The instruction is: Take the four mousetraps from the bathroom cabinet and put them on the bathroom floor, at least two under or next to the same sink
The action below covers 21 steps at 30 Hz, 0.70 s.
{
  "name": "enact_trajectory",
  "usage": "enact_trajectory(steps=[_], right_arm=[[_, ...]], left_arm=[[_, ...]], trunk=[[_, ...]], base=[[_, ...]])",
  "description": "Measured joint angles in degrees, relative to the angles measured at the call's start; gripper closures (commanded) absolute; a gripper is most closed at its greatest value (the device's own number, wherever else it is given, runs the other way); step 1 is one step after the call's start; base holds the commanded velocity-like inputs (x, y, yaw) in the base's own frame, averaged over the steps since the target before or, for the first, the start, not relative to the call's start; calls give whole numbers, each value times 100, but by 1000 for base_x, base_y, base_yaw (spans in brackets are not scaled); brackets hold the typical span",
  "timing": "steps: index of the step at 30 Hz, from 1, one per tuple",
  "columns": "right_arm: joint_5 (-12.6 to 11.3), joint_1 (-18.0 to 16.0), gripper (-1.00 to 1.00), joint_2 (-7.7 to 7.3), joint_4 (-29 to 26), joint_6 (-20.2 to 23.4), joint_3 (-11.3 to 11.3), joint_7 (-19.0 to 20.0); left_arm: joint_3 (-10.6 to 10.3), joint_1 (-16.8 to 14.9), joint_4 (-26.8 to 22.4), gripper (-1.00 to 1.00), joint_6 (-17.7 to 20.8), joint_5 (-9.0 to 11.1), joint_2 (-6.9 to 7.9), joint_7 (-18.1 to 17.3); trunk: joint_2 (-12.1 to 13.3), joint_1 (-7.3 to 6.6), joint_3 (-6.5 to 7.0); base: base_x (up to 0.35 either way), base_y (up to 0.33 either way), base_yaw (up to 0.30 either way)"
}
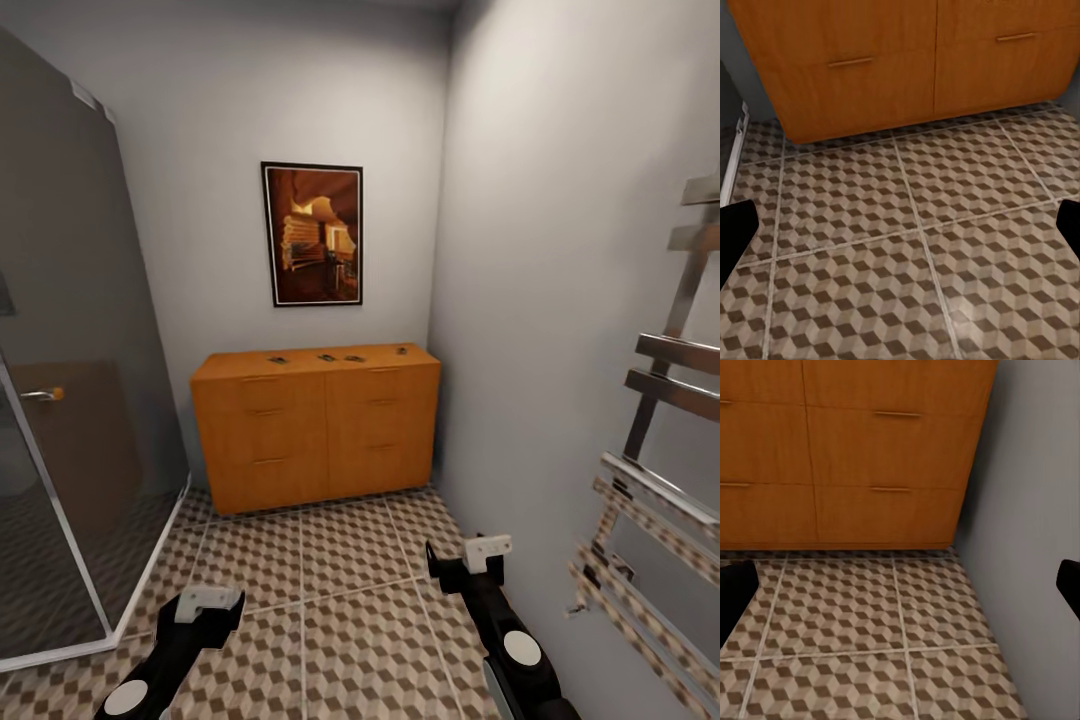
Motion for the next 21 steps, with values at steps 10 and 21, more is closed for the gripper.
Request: enact_trajectory(steps=[10, 21], right_arm=[[0, 0, -100, 0, 2, 0, 0, -1], [0, 1, -100, 0, 3, 0, 0, -1]], left_arm=[[0, 0, 0, -100, -1, 0, 0, 0], [0, 0, 0, -100, -2, 0, 0, 0]], trunk=[[0, 0, -3], [0, 0, -4]], base=[[329, 0, -5], [320, 0, 0]])
